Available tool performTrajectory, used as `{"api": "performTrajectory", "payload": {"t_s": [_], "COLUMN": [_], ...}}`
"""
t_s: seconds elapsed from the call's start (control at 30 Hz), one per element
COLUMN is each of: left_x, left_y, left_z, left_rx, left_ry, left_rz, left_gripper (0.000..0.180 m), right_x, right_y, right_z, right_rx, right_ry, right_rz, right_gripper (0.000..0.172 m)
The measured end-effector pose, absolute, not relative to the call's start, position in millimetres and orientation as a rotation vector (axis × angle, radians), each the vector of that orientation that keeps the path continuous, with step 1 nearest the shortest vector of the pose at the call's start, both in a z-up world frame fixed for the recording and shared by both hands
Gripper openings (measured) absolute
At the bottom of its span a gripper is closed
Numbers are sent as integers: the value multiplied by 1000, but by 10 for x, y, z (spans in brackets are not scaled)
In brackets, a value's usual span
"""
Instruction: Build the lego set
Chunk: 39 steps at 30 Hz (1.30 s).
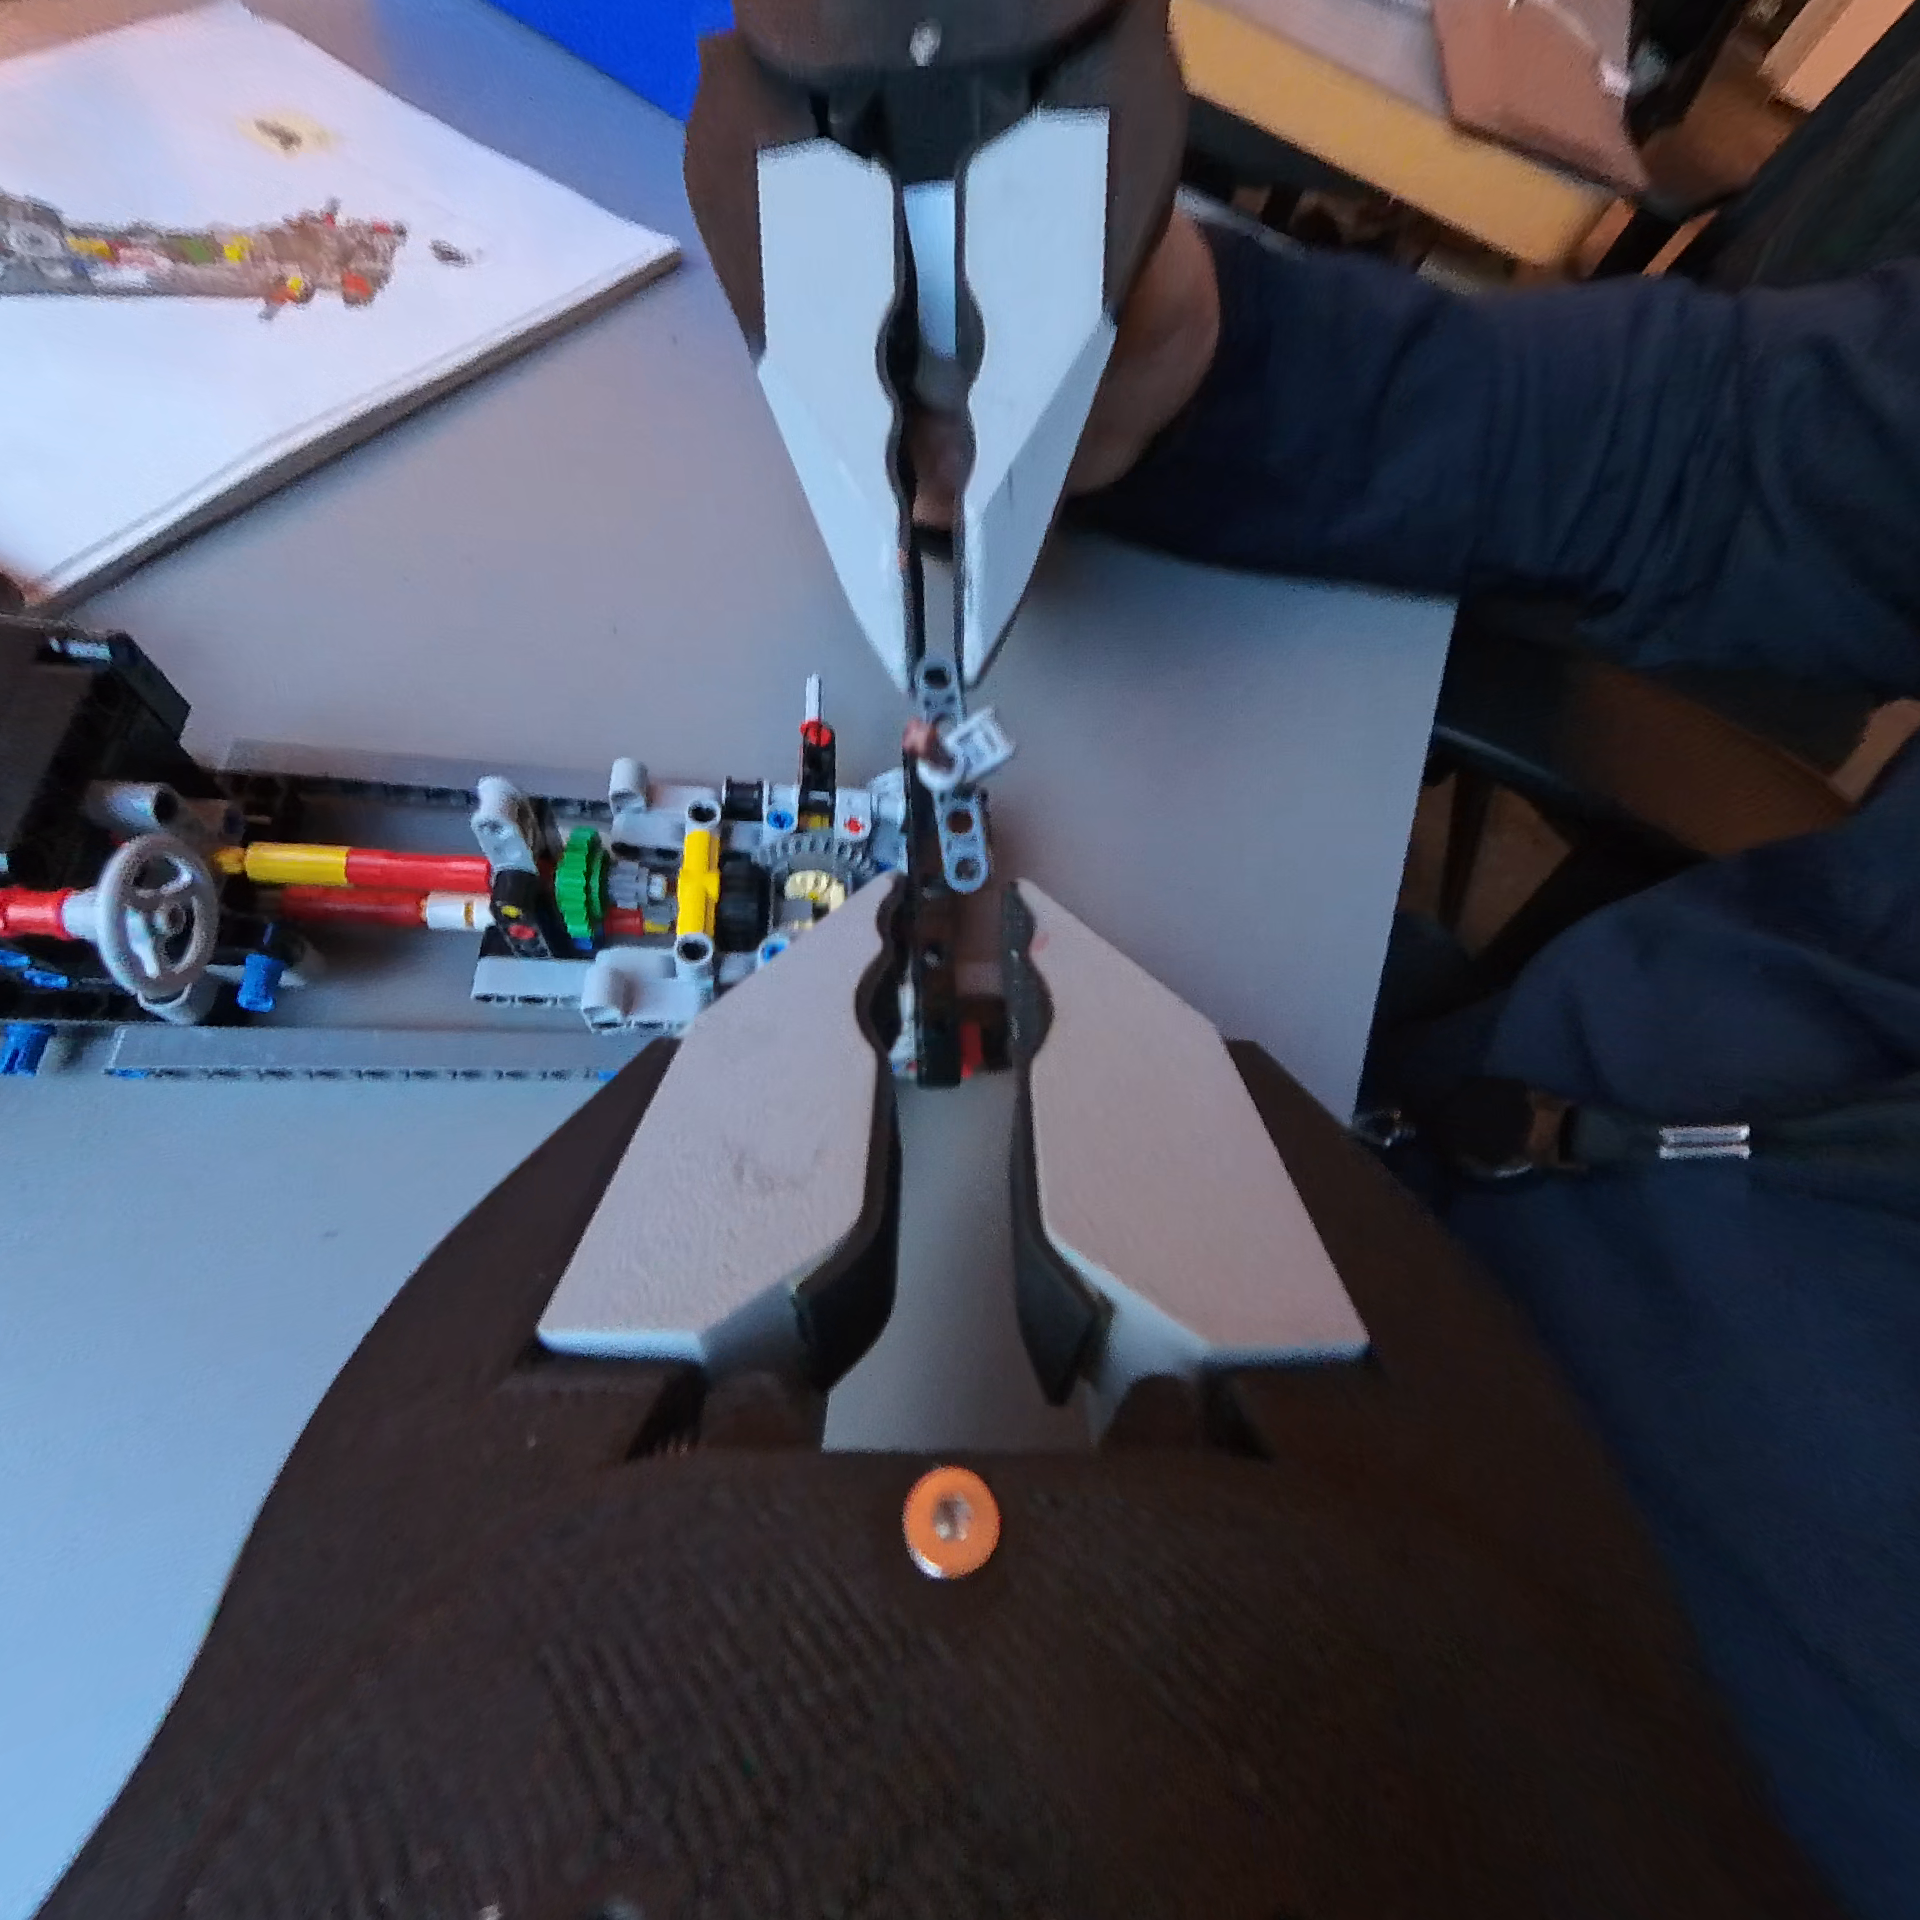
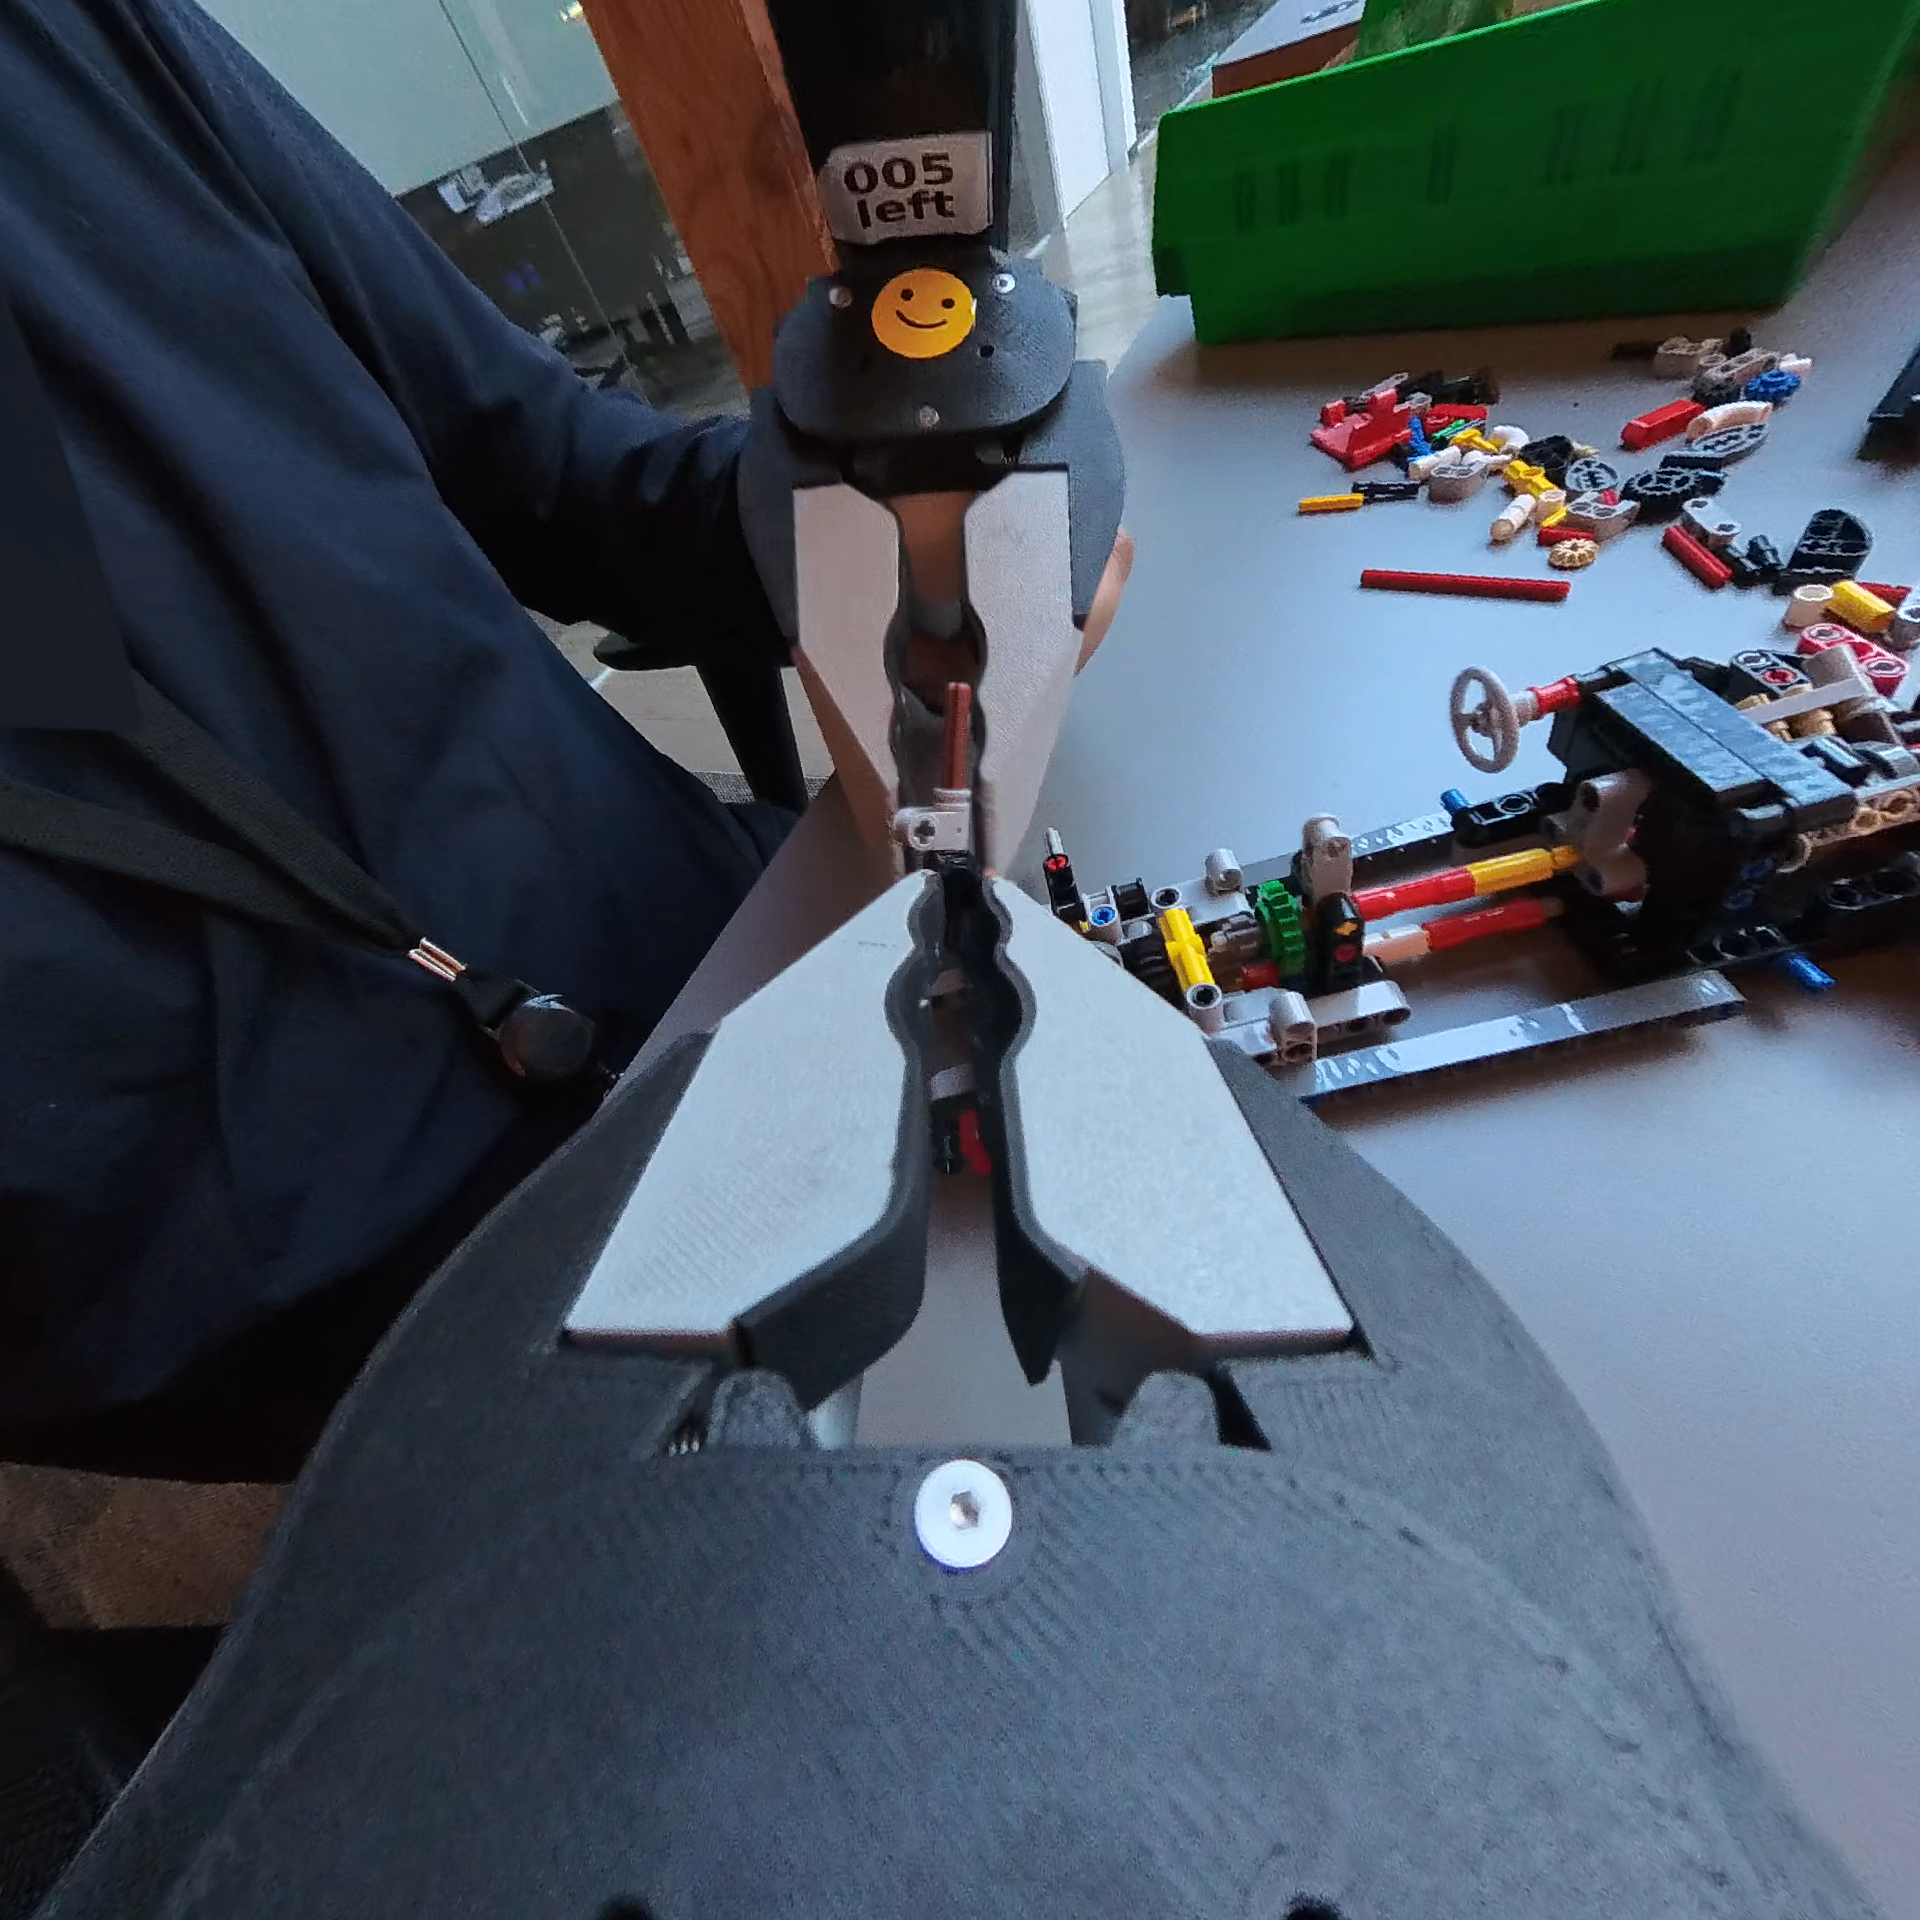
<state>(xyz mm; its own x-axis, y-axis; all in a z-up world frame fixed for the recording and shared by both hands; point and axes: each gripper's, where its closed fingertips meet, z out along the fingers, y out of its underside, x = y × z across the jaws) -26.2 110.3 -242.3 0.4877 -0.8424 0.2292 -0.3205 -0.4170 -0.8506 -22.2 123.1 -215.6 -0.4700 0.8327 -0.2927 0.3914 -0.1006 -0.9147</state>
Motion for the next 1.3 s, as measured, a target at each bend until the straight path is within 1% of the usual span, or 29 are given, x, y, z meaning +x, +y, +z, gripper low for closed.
{"api": "performTrajectory", "payload": {"t_s": [0.1, 0.23, 0.37, 0.47, 0.67, 1.3], "left_x": [-241, -276, -280, -260, -221, -217], "left_y": [1124, 1104, 1094, 1141, 1166, 1155], "left_z": [-2318, -2365, -2496, -2479, -2546, -2561], "left_rx": [-1924, -1963, -2034, -2026, -2045, -2004], "left_ry": [915, 918, 1005, 1039, 1023, 1057], "left_rz": [-906, -910, -782, -707, -690, -583], "left_gripper": [6, 6, 5, 5, 5, 5], "right_x": [-235, -230, -201, -171, -135, -122], "right_y": [1205, 1168, 1169, 1215, 1235, 1229], "right_z": [-2181, -2280, -2439, -2418, -2509, -2533], "right_rx": [-1335, -1348, -1379, -1375, -1398, -1332], "right_ry": [-1803, -1845, -1940, -1945, -2001, -2082], "right_rz": [1579, 1550, 1422, 1375, 1290, 1124], "right_gripper": [3, 3, 3, 3, 2, 2]}}
